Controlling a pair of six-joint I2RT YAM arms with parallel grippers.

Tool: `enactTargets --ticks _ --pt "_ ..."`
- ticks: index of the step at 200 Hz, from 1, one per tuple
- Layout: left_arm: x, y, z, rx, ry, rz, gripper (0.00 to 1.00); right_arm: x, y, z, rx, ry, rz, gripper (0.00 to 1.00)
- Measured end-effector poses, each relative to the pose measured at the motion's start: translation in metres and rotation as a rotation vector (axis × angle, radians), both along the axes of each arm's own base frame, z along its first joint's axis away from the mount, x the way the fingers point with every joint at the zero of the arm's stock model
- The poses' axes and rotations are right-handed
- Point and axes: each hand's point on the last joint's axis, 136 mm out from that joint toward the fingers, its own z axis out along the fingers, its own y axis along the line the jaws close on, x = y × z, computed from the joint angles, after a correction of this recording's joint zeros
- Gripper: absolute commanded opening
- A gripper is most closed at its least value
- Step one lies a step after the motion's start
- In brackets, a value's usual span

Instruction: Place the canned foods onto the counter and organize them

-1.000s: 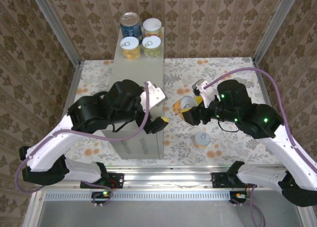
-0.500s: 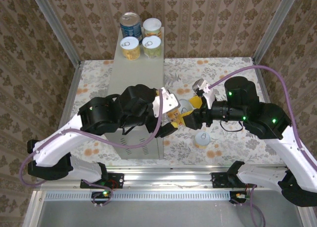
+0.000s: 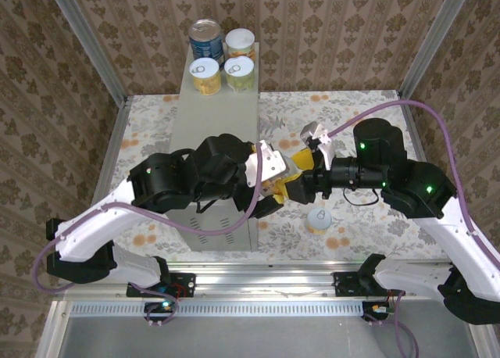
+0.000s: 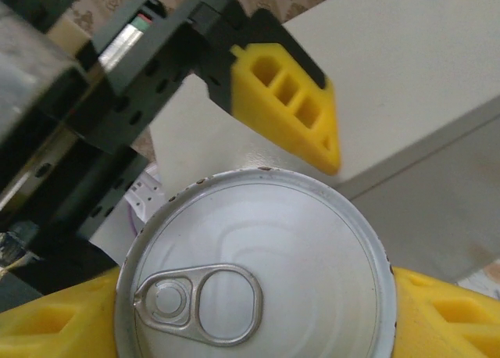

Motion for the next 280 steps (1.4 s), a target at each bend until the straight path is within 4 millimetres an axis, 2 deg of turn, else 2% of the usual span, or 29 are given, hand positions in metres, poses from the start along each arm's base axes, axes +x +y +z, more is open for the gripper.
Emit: enactTargets --ticks 46,71,97,123,151,171,196,221,253,280 --pt "0.000 -0.003 0.000 0.002 -0.011 -0.014 0.78 0.001 0.006 0.004 0.017 -0.013 0.014 0.74" --pt "-0.001 -0.004 0.002 -0.007 -0.023 -0.017 0.70 0.003 0.007 0.006 0.023 -0.019 0.009 0.81" --pt "0.002 0.004 0.002 -0.020 -0.044 0.004 0.67 0.002 0.008 0.010 0.040 -0.024 0.011 0.92" --pt "0.008 0.031 0.002 -0.039 -0.060 0.055 0.68 -0.001 0.009 0.015 0.058 -0.031 0.021 0.97" --pt "0.015 0.067 0.015 -0.121 -0.073 0.122 0.69 -0.001 0.009 0.021 0.077 -0.051 0.022 0.99" --pt "0.017 0.090 0.021 -0.184 -0.078 0.167 0.72 0.000 0.010 0.021 0.081 -0.054 0.022 1.00" --pt "0.018 0.113 0.018 -0.230 -0.070 0.218 0.73 0.001 0.011 0.016 0.073 -0.046 0.021 1.00" --pt "0.021 0.126 0.010 -0.240 -0.052 0.256 0.75 0.002 0.012 0.015 0.074 -0.043 0.020 1.00" --pt "0.021 0.129 -0.001 -0.236 -0.021 0.274 0.81 0.002 0.012 0.015 0.076 -0.040 0.019 1.00" --pt "0.021 0.131 0.002 -0.265 -0.018 0.282 0.86 0.000 0.013 0.015 0.077 -0.036 0.023 1.00"
